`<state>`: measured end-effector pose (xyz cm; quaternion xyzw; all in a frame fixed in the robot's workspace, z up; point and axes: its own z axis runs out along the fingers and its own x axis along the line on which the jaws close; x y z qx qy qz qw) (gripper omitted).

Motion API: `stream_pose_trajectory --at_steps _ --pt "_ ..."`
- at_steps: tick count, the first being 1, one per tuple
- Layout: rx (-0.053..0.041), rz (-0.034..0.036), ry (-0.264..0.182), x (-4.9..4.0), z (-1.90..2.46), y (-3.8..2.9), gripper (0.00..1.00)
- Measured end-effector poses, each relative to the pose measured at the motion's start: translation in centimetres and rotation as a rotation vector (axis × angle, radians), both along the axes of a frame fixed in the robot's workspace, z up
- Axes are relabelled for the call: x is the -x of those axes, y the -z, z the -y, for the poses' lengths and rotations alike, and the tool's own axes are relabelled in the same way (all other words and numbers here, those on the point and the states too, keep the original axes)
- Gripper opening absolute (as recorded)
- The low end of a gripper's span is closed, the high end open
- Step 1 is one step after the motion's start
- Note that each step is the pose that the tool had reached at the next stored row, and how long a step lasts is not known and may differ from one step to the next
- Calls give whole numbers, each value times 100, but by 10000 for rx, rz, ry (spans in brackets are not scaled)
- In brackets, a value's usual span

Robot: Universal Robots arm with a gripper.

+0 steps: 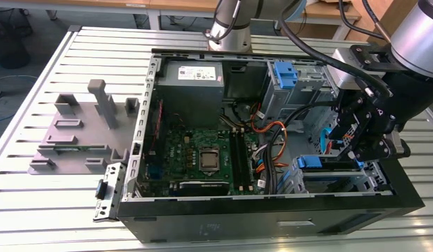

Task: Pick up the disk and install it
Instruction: 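Insert the first disk wire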

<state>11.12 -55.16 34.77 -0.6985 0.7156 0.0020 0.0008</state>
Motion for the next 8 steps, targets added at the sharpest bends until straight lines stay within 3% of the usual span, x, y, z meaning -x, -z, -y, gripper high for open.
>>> stream_pose_trajectory --at_steps 6,8 --pt "1 0 0 0 0 0 48" --pt "1 0 0 0 0 0 40"
